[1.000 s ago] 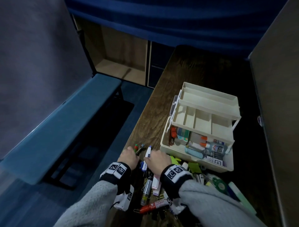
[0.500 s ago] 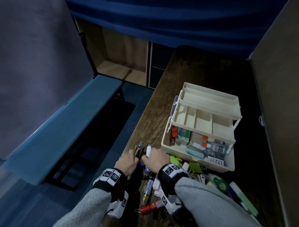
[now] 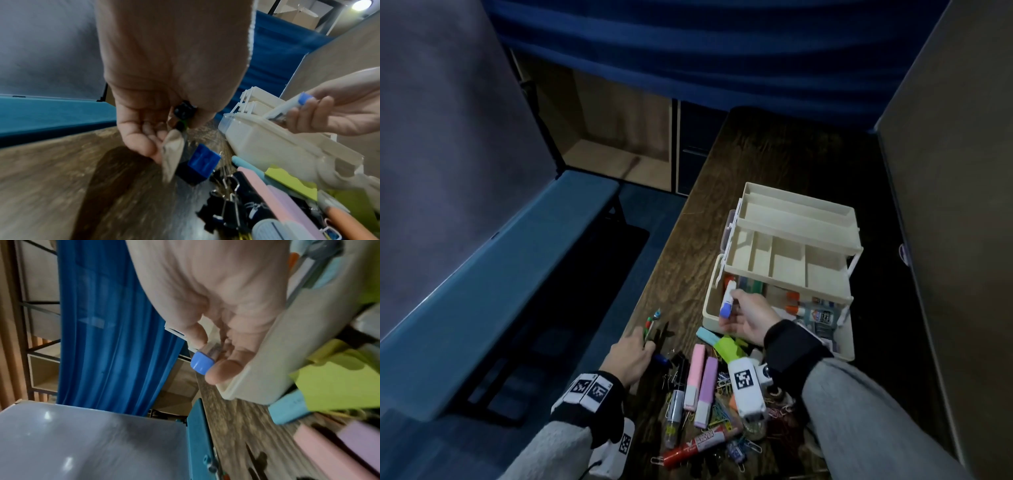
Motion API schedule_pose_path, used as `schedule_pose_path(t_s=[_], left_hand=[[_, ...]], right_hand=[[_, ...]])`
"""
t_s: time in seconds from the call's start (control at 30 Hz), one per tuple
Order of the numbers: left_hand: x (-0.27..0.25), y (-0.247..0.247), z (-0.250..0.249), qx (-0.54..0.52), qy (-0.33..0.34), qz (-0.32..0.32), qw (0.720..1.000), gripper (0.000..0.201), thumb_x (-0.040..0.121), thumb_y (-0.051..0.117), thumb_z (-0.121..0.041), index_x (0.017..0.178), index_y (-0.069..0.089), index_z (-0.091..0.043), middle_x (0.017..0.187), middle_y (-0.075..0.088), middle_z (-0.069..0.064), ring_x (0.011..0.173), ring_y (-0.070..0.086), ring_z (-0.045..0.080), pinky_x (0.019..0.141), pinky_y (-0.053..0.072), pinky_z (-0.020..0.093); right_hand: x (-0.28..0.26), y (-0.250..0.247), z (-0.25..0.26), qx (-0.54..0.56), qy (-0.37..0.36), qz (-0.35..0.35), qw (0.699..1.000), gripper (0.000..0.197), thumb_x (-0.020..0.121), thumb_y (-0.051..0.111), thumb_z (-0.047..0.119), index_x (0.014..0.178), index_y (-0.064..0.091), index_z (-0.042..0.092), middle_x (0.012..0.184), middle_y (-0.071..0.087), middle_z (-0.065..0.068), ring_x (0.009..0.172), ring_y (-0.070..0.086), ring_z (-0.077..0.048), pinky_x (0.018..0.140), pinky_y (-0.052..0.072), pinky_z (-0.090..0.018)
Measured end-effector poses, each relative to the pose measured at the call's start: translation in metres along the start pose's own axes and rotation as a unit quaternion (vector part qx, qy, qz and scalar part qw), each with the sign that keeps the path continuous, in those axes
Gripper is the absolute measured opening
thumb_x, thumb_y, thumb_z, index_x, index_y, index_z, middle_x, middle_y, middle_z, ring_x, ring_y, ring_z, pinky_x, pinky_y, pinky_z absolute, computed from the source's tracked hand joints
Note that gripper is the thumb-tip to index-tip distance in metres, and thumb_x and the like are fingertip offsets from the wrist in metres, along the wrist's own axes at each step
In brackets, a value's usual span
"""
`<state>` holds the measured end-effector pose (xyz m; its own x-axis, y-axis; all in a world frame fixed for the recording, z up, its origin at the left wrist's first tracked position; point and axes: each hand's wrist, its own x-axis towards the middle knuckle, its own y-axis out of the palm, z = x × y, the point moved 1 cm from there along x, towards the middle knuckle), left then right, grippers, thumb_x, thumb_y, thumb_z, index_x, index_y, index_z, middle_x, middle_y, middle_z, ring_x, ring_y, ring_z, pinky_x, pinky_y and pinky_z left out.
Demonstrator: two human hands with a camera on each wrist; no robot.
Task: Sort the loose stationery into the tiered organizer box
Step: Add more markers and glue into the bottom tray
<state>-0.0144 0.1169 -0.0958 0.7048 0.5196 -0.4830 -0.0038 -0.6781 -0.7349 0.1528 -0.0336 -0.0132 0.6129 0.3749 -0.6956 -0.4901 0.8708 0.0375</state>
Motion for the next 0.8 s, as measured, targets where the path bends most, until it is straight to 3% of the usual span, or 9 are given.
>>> schedule_pose_path(t_s=[0.1, 0.2, 0.3, 0.43, 0.53, 0.6, 0.67, 0.73, 0.8], left_hand=[[-0.004, -0.005, -0.005, -0.013, 0.014, -0.013, 1.0, 0.035, 0.097, 0.038, -0.028, 0.128, 0.042, -0.012, 0.113, 0.059, 0.021, 0.102, 0.057, 0.037, 0.086, 0.042, 0.038], [-0.007, -0.012, -0.014, -0.02, 0.022, -0.022, 0.999, 0.031, 0.098, 0.038, -0.027, 0.123, 0.043, -0.01, 0.105, 0.06, 0.018, 0.097, 0.057, 0.037, 0.084, 0.043, 0.038], [-0.01, -0.019, -0.028, -0.009, 0.05, -0.019, 0.999, 0.027, 0.099, 0.035, -0.025, 0.114, 0.045, -0.006, 0.085, 0.052, 0.002, 0.096, 0.058, 0.038, 0.085, 0.045, 0.042], [-0.008, -0.029, -0.058, -0.035, 0.077, -0.048, 0.995, 0.017, 0.098, 0.035, -0.028, 0.091, 0.041, -0.013, 0.086, 0.057, 0.012, 0.081, 0.058, 0.033, 0.071, 0.042, 0.038], [-0.005, -0.031, -0.087, -0.027, 0.096, -0.05, 0.994, 0.018, 0.097, 0.034, -0.031, 0.086, 0.037, -0.017, 0.082, 0.057, 0.008, 0.071, 0.054, 0.027, 0.063, 0.037, 0.034], [-0.003, -0.03, -0.108, 0.01, 0.116, -0.033, 0.993, 0.018, 0.097, 0.032, -0.032, 0.09, 0.038, -0.017, 0.088, 0.059, 0.009, 0.074, 0.056, 0.027, 0.065, 0.038, 0.033], [0.001, -0.028, -0.126, 0.061, 0.119, -0.009, 0.991, 0.023, 0.097, 0.032, -0.033, 0.101, 0.043, -0.013, 0.106, 0.062, 0.017, 0.092, 0.06, 0.033, 0.075, 0.045, 0.036], [0.007, -0.023, -0.144, 0.09, 0.097, 0.018, 0.991, 0.032, 0.096, 0.034, -0.029, 0.118, 0.044, -0.008, 0.122, 0.058, 0.02, 0.108, 0.057, 0.038, 0.087, 0.046, 0.041], [0.014, -0.019, -0.159, 0.098, 0.067, 0.045, 0.992, 0.038, 0.095, 0.039, -0.023, 0.128, 0.042, -0.005, 0.129, 0.055, 0.02, 0.115, 0.056, 0.037, 0.09, 0.046, 0.039]], right_hand=[[0.016, 0.006, 0.011, -0.034, -0.002, -0.006, 0.999, 0.019, 0.1, 0.036, 0.013, 0.1, 0.049, -0.002, 0.069, 0.053, -0.018, 0.054, 0.053, -0.027, 0.036, 0.046, -0.024], [0.023, 0.011, 0.013, -0.076, 0.001, 0.003, 0.997, 0.022, 0.098, 0.036, 0.008, 0.109, 0.052, -0.003, 0.088, 0.06, -0.022, 0.06, 0.058, -0.025, 0.039, 0.049, -0.024], [0.024, 0.011, 0.01, -0.101, 0.0, -0.006, 0.995, 0.024, 0.101, 0.032, 0.011, 0.115, 0.048, 0.001, 0.091, 0.058, -0.019, 0.062, 0.056, -0.023, 0.036, 0.046, -0.024], [0.022, 0.007, 0.008, -0.089, -0.012, -0.017, 0.996, 0.026, 0.1, 0.032, 0.002, 0.123, 0.045, 0.003, 0.105, 0.049, -0.023, 0.078, 0.062, -0.029, 0.032, 0.046, -0.023], [0.02, 0.003, 0.007, -0.098, -0.03, -0.008, 0.995, 0.034, 0.099, 0.033, -0.002, 0.131, 0.046, -0.001, 0.123, 0.051, -0.023, 0.085, 0.057, -0.028, 0.034, 0.048, -0.023], [0.02, -0.001, 0.006, -0.123, -0.052, -0.011, 0.991, 0.034, 0.098, 0.035, -0.001, 0.128, 0.051, -0.001, 0.111, 0.059, -0.014, 0.087, 0.056, -0.026, 0.036, 0.048, -0.024], [0.02, -0.008, 0.006, -0.144, -0.078, -0.031, 0.986, 0.031, 0.095, 0.037, -0.001, 0.119, 0.057, 0.002, 0.096, 0.06, -0.009, 0.076, 0.055, -0.022, 0.037, 0.044, -0.025], [0.02, -0.017, 0.005, -0.159, -0.094, -0.054, 0.981, 0.03, 0.094, 0.037, 0.0, 0.113, 0.059, 0.006, 0.094, 0.059, -0.011, 0.067, 0.051, -0.018, 0.042, 0.038, -0.027], [0.02, -0.026, 0.002, -0.172, -0.1, -0.062, 0.978, 0.029, 0.092, 0.039, 0.0, 0.111, 0.06, 0.007, 0.088, 0.058, -0.014, 0.06, 0.046, -0.018, 0.043, 0.034, -0.026]])
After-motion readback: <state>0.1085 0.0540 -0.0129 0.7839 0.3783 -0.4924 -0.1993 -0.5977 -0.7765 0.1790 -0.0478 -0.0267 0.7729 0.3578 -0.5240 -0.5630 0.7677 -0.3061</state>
